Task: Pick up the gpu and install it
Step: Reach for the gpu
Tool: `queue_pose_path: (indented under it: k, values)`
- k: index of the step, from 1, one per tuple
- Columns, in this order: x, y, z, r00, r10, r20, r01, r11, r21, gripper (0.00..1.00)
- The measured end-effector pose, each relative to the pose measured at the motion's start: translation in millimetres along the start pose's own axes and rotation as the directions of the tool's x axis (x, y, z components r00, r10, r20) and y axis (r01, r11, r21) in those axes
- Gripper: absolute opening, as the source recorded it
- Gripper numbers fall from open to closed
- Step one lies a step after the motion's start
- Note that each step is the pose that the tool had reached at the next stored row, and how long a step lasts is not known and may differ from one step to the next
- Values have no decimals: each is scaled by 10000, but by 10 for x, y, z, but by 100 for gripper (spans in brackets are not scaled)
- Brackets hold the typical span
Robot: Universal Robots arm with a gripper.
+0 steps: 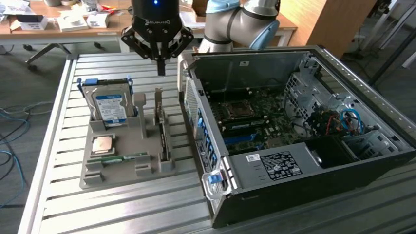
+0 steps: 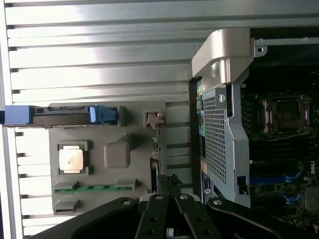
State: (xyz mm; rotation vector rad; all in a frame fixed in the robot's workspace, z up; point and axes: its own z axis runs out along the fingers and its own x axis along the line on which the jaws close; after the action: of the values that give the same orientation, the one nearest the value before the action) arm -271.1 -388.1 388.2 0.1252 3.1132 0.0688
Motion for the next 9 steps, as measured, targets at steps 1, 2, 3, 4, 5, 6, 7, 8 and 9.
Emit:
queue_pose_path:
  k: [1,2,3,4,5,6,7,8,9]
  values:
    - [6,-10,-1,10000,0,0,0,10000,0,11]
    - [12,-20,-1,10000,1,0,-1,10000,0,11]
    - [19,-31,-2,10000,1,0,-1,10000,0,11]
    - [25,-42,-2,10000,0,0,0,10000,0,11]
    - [30,-52,-3,10000,0,0,0,10000,0,11]
    - [36,-64,-4,10000,0,0,0,10000,0,11]
    - [42,-77,-5,10000,1,0,-1,10000,0,11]
    - [48,-90,-5,10000,1,0,-1,10000,0,11]
    - [54,-104,-6,10000,1,0,-1,10000,0,11]
